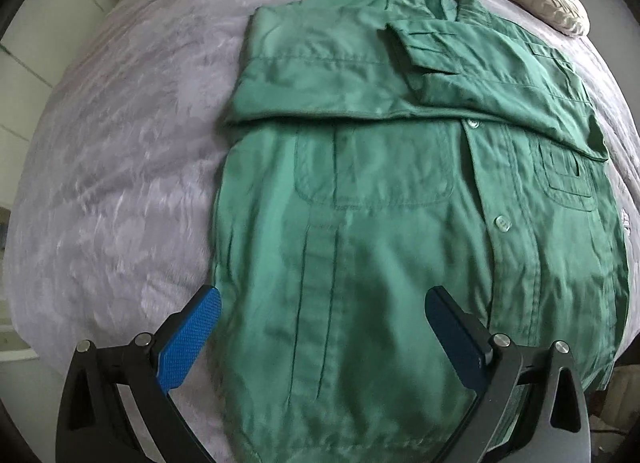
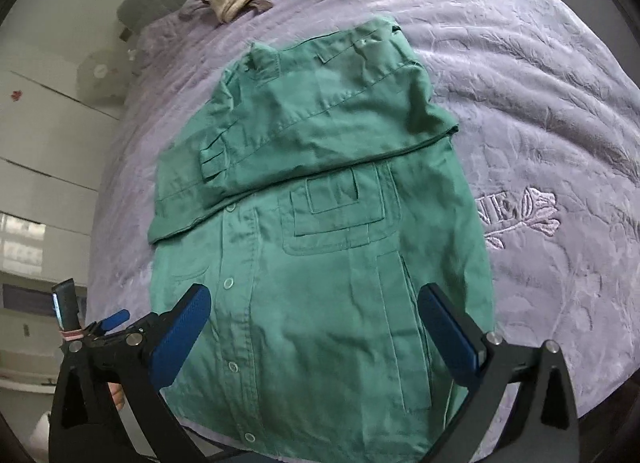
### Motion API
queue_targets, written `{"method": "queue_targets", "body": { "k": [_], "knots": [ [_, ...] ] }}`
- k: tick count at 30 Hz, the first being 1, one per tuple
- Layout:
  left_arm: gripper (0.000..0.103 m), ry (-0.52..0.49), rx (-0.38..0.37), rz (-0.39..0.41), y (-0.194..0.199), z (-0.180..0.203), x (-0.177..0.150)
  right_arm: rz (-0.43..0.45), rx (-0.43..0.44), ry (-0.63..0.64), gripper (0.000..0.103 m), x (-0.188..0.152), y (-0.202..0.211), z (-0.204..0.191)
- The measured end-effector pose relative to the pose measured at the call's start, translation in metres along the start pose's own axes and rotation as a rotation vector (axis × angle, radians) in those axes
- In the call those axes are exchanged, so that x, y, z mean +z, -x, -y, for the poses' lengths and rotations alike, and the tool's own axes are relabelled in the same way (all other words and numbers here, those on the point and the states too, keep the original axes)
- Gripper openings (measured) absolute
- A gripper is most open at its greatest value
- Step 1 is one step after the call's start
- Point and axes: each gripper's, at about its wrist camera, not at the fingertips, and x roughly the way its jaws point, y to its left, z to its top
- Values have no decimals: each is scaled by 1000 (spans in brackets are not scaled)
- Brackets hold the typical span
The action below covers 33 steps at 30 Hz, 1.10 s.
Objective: Fold large clothes
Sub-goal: 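Open both grippers and move them to the jacket hem, then grasp the jacket hem with both grippers and fold it toward the collar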
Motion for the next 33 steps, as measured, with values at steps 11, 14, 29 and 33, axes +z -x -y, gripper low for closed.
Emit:
{"method": "queue_targets", "body": {
  "k": [11, 14, 29, 33],
  "knots": [
    [102, 37, 10, -34, -4, -16, -18, -140, 74, -180, 103, -23, -15, 27],
    [102, 33, 11, -40, -6, -17, -20, -156, 95, -222, 103, -29, -17, 38],
    [102, 49, -74, -178, -40, -52, -57, -181, 29, -244, 102, -52, -14, 77],
    [102, 34, -98, -235, -52, -69, -74, -212, -29, -248, 91, -65, -11, 102]
  ]
}}
